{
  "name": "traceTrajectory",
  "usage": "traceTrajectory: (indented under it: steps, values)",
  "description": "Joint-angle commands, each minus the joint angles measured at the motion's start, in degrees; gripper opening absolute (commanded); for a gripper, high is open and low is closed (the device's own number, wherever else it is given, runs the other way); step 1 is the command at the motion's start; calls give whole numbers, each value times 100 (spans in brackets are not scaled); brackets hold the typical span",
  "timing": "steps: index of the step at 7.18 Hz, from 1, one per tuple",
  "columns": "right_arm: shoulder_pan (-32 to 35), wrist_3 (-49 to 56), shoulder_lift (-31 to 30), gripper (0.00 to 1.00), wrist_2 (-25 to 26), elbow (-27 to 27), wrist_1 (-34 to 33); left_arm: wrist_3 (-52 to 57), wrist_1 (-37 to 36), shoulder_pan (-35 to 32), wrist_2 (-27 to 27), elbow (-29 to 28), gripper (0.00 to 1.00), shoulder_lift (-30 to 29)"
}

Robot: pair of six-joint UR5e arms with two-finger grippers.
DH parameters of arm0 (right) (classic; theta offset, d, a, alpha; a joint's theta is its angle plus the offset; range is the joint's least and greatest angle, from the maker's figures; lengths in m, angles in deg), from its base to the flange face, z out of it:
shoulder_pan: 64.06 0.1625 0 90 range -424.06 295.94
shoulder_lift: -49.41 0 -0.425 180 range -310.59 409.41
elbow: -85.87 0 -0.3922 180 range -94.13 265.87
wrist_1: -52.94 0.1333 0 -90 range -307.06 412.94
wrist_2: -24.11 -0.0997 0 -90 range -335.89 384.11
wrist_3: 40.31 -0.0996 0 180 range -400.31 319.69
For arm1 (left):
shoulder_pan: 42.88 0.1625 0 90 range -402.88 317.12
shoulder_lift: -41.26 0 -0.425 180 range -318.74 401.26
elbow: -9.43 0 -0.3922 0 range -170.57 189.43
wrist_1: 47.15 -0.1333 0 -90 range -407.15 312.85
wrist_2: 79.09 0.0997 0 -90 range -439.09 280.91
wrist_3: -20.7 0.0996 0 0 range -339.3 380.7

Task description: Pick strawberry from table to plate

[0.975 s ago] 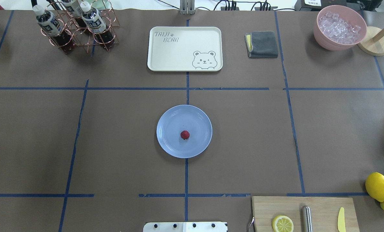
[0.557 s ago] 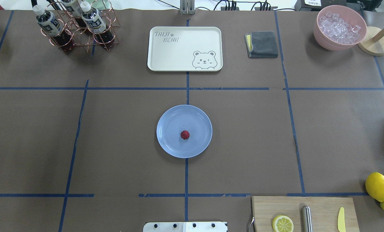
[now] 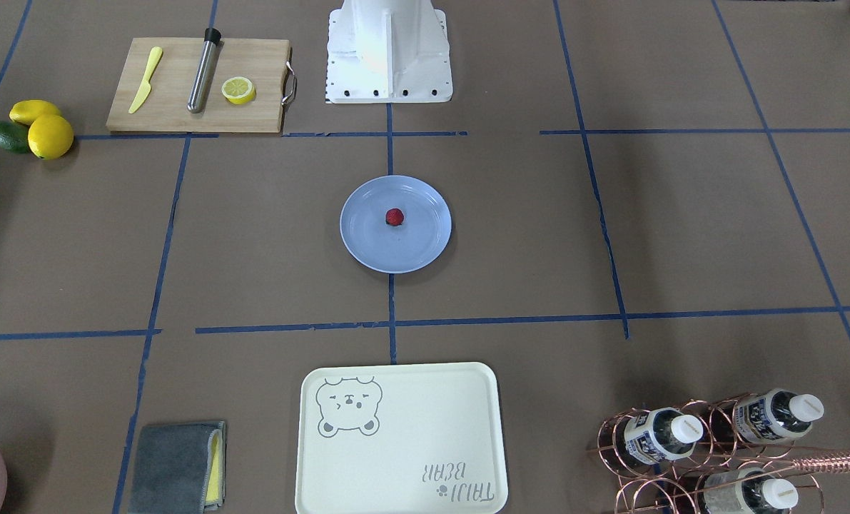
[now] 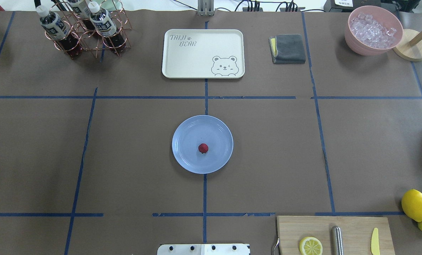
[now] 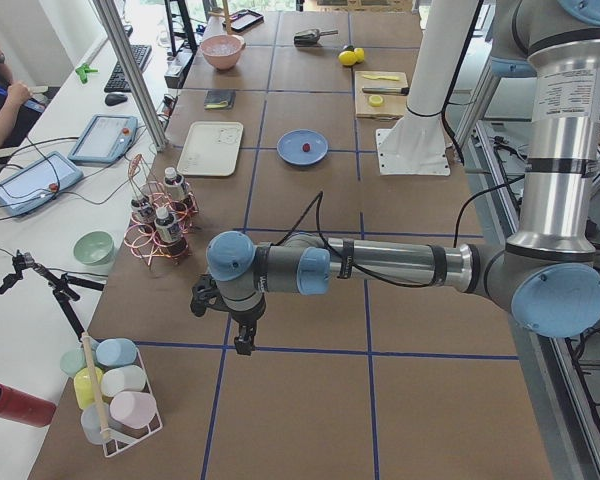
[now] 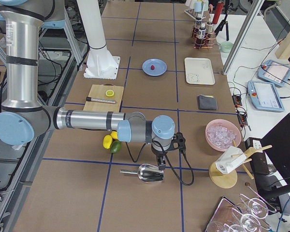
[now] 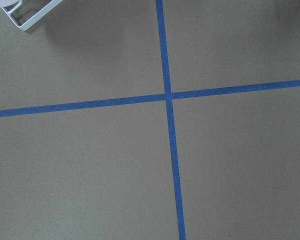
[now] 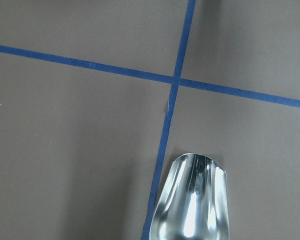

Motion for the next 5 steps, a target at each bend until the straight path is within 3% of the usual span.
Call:
traceTrajectory:
  steps: [1,5]
  values:
    - [16,32,-6,100,0,42,0,0,0,-9,0,3,100,3]
    - [16,-11,3,100,-35,60,0,0,0,0,0,-6,100,3]
